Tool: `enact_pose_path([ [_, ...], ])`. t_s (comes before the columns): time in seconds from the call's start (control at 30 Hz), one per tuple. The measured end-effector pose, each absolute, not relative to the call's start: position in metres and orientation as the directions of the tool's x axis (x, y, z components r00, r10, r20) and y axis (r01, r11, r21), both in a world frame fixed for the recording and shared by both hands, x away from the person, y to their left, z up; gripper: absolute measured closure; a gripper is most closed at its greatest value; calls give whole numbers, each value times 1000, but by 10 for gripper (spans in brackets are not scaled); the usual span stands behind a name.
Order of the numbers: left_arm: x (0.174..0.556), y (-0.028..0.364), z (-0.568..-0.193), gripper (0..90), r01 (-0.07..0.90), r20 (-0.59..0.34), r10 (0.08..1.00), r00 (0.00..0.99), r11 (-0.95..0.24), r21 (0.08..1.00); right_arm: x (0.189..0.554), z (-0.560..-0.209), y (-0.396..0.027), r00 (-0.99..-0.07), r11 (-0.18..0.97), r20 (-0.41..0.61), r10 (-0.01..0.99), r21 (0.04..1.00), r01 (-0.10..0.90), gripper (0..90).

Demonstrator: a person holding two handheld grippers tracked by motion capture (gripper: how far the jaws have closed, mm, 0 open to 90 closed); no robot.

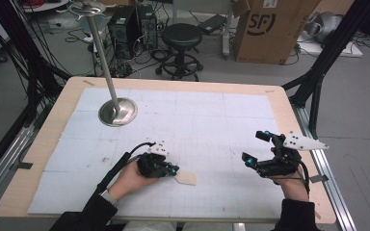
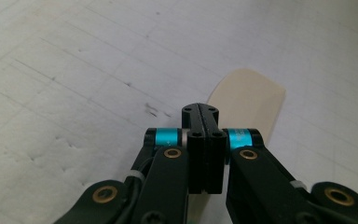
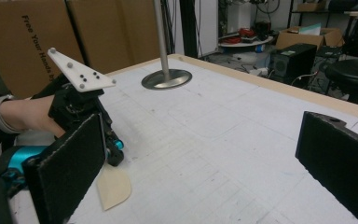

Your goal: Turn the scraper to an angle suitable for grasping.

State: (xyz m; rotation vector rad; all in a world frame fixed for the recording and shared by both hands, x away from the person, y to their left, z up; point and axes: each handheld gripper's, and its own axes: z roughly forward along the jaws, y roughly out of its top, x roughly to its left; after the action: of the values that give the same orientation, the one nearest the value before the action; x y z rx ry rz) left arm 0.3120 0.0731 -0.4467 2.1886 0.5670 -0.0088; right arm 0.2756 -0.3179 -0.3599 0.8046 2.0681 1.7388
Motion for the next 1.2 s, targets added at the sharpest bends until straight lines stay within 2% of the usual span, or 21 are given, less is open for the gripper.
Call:
enact_pose_path([
  [0.17, 301, 79, -442, 899, 359, -138, 396, 908, -562, 745, 276, -360, -318, -790, 99, 109, 604, 973, 210, 9],
  [0.33, 286, 98, -429, 900, 342, -140, 383, 913, -534, 773, 276, -360, -319, -792, 97, 110, 601, 973, 209, 9],
  [0.47, 276, 113, -438, 899, 339, -113, 391, 913, -578, 742, 277, -360, -319, -791, 93, 114, 602, 973, 211, 9],
  [0.63, 281, 127, -444, 899, 356, -103, 434, 895, -557, 750, 277, -360, -316, -796, 102, 110, 595, 972, 211, 9],
  [0.8, 297, 124, -450, 898, 365, -87, 499, 862, -493, 789, 279, -360, -313, -798, 108, 110, 592, 971, 215, 9],
  [0.87, 307, 119, -450, 898, 419, -124, 548, 827, -454, 786, 279, -360, -313, -798, 108, 108, 592, 971, 212, 9],
  [0.93, 314, 111, -451, 898, 432, -124, 573, 810, -439, 788, 279, -359, -314, -797, 104, 108, 595, 972, 210, 9],
  [1.07, 321, 103, -450, 899, 443, -120, 595, 794, -432, 785, 280, -359, -316, -794, 98, 113, 597, 972, 212, 9],
  [1.2, 322, 93, -446, 899, 414, -96, 585, 805, -440, 797, 282, -361, -315, -794, 103, 112, 598, 971, 215, 9],
])
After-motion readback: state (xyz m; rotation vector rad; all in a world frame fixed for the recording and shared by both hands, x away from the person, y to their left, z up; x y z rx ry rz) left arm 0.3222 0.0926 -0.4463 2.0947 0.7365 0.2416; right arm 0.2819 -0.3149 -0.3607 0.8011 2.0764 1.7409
